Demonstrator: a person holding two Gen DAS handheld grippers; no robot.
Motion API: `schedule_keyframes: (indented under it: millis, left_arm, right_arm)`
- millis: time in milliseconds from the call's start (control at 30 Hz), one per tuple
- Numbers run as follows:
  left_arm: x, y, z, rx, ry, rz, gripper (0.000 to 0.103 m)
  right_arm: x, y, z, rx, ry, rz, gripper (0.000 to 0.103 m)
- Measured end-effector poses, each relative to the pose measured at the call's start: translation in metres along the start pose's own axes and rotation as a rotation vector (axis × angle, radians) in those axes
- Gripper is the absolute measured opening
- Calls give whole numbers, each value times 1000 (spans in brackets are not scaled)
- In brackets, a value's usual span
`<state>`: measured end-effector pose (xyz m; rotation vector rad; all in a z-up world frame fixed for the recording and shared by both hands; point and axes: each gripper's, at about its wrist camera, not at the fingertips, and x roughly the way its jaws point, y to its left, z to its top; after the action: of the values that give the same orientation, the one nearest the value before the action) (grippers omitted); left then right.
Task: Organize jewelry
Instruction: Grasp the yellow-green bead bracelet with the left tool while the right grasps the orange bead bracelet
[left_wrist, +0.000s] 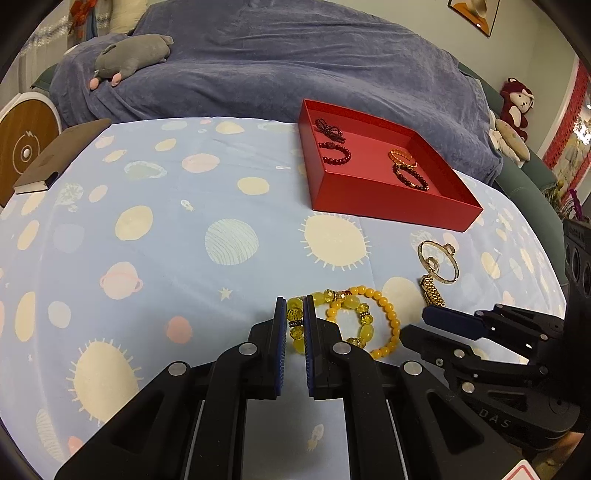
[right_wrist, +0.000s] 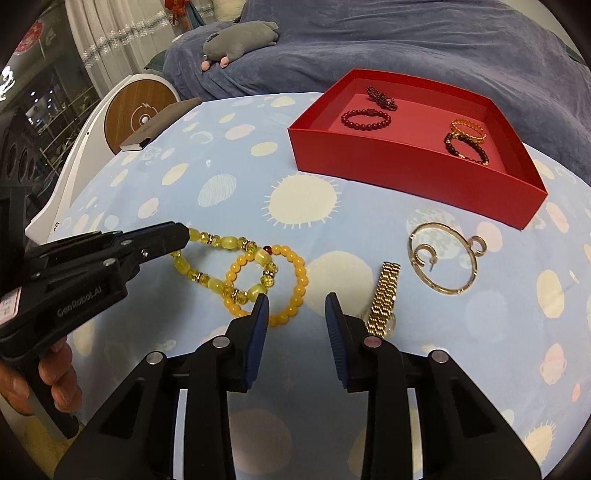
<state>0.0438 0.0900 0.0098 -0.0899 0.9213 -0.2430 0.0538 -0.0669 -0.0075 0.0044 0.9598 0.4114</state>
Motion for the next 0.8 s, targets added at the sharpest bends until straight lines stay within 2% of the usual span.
schedule_keyframes:
  millis: [100, 333, 367, 400, 433, 600, 800]
  left_arm:
    - [5, 4, -3, -6, 19, 6, 7]
    - [11, 8, -9, -7, 43, 14, 7]
    - [12, 8, -9, -7, 47, 18, 7]
    - [14, 9, -10, -8, 51, 20, 7]
    - [15, 9, -11, -9, 55, 20, 7]
    - [13, 6, -10, -5, 52, 9, 7]
    - [1, -4, -1, 8, 15, -18, 7]
  right_arm:
    - [15, -1, 1, -1, 20, -20, 23]
    - [20, 2, 2, -24, 7, -47, 22]
    - [20, 4, 1, -40, 5, -64, 17]
    - [19, 5, 0, -53, 2, -80, 8]
    - [19, 5, 0, -55, 5, -78, 7]
    - [9, -2, -1, -38, 0, -80, 7]
    - [-21, -19, 7, -1, -64, -88, 7]
